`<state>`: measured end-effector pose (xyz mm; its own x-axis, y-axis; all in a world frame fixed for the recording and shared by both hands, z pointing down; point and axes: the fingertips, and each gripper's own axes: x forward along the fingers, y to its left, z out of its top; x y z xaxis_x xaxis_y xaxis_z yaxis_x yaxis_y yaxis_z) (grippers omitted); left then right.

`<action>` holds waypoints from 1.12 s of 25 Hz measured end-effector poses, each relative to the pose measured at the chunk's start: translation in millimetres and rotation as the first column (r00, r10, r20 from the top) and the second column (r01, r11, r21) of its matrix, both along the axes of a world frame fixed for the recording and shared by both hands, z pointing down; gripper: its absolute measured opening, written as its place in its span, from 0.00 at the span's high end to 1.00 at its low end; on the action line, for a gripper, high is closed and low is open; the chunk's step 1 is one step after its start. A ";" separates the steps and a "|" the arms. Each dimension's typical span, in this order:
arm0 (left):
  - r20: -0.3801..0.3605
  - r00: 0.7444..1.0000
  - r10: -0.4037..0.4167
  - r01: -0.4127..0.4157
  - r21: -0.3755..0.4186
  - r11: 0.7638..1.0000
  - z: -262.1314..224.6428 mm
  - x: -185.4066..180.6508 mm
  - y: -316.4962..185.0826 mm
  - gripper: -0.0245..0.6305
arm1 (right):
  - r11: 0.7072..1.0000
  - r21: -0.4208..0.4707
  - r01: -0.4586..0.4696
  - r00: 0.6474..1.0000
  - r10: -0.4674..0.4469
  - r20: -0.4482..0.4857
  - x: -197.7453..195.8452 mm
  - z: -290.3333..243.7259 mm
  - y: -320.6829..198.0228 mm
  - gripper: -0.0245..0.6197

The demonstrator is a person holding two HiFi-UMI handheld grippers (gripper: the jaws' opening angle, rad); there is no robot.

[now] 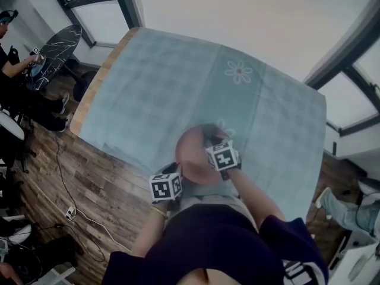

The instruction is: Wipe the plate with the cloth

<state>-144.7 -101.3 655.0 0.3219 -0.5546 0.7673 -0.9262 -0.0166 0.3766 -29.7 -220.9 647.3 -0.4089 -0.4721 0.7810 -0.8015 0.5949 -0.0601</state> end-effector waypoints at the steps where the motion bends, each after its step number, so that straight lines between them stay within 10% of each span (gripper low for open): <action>1: 0.003 1.000 -0.001 0.001 -0.001 1.000 0.3 -0.4 -0.4 0.87 | 1.000 -0.004 0.000 1.000 0.000 -0.009 0.4 3.0 -1.0 0.91; 28: 0.015 1.000 -0.003 0.004 -0.037 0.999 16.8 0.4 -9.5 0.84 | 0.997 -0.040 0.066 0.994 -0.069 -0.084 -18.2 32.2 -10.6 0.91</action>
<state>-144.3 -110.8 671.8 0.3079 -0.5272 0.7920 -0.9320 0.0002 0.3625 -47.9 -231.4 679.6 -0.3704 -0.4153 0.8309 -0.7627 0.6466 -0.0168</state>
